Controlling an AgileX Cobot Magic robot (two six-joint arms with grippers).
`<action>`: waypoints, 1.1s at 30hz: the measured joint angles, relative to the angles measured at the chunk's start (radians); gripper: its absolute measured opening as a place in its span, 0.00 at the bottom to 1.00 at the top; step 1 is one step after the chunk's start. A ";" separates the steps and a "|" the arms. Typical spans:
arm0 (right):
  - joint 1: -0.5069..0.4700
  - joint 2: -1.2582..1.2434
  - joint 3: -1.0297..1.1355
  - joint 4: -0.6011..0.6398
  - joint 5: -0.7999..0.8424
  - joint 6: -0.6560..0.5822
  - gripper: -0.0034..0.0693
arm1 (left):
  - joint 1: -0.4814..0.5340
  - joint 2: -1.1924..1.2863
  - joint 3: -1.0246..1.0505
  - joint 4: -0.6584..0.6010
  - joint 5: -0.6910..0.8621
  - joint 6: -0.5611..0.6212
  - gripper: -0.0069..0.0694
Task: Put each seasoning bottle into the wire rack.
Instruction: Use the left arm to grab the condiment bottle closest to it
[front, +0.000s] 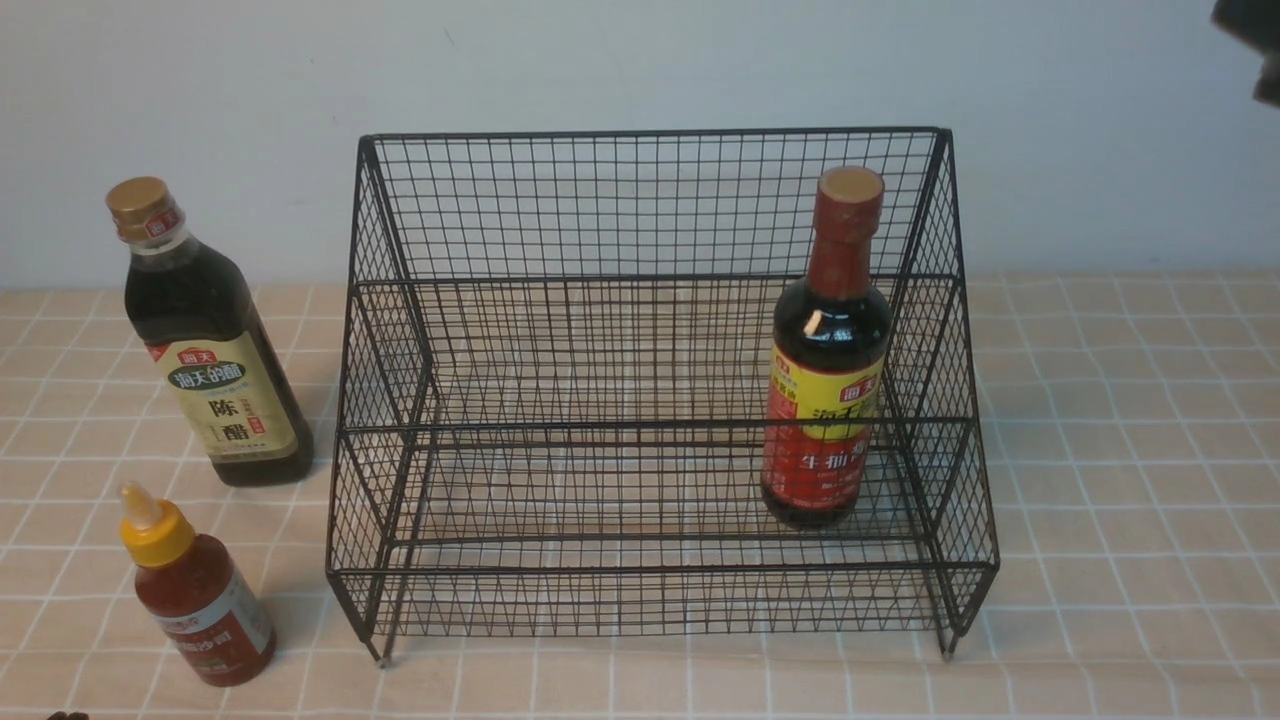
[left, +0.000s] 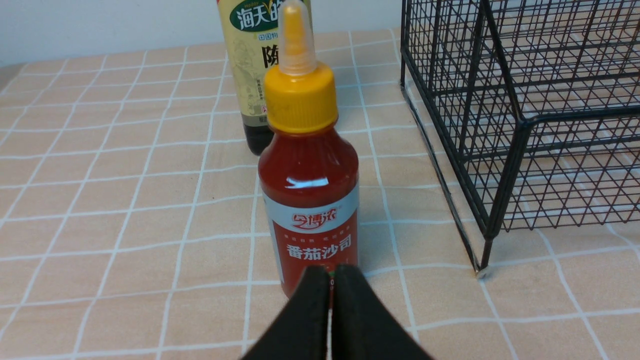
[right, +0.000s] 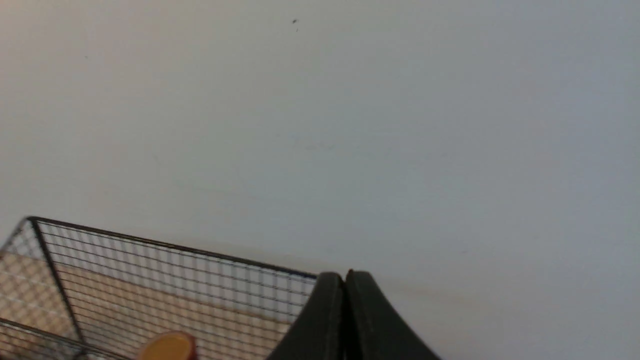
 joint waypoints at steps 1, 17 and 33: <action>0.000 0.000 0.000 -0.008 -0.003 -0.003 0.03 | 0.000 0.000 0.000 0.000 0.000 0.000 0.08; -0.189 -0.232 0.327 -0.206 -0.054 0.038 0.03 | 0.000 0.000 0.000 0.000 0.000 0.000 0.08; -0.312 -0.851 1.050 -0.202 -0.029 0.254 0.03 | 0.000 0.000 0.000 0.000 0.000 0.000 0.08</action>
